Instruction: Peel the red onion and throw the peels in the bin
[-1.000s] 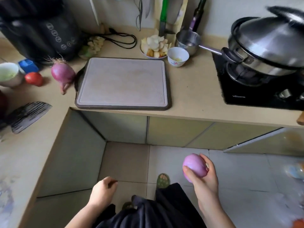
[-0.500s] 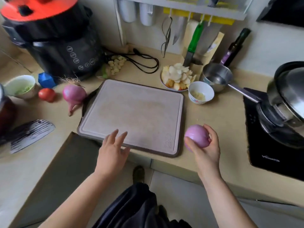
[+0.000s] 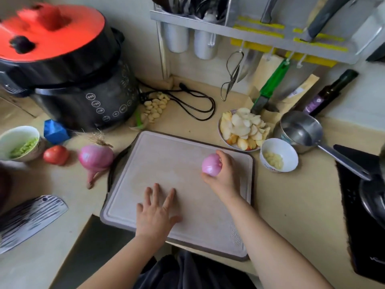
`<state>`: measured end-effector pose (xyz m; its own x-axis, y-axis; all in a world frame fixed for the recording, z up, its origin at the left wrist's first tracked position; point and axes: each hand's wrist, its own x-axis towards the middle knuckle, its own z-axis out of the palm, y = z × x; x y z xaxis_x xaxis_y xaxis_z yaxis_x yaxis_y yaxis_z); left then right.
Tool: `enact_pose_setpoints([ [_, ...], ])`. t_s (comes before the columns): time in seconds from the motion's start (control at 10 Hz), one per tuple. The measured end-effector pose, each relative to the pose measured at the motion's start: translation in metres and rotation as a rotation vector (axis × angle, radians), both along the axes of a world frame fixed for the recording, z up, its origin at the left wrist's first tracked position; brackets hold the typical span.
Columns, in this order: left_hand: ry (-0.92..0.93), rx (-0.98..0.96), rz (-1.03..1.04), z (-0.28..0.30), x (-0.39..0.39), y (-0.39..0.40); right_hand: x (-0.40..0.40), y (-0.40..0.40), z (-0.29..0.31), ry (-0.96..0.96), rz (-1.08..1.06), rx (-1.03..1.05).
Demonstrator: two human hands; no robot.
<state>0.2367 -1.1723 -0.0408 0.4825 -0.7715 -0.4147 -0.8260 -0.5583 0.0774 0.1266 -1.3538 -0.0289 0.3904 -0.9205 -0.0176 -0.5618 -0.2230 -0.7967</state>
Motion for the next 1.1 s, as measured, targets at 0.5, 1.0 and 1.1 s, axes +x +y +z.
enact_pose_setpoints([
  [0.5, 0.008, 0.0, 0.039, 0.0, -0.002, -0.002, -0.013, -0.005, -0.003, 0.106, 0.147, -0.048],
  [1.0, 0.034, -0.031, 0.064, 0.002, -0.002, 0.0, -0.086, 0.033, -0.001, -0.117, -0.122, 0.067],
  [1.1, 0.04, -0.014, 0.051, 0.008, -0.002, 0.0, -0.094, 0.037, 0.033, -0.286, -0.265, 0.009],
])
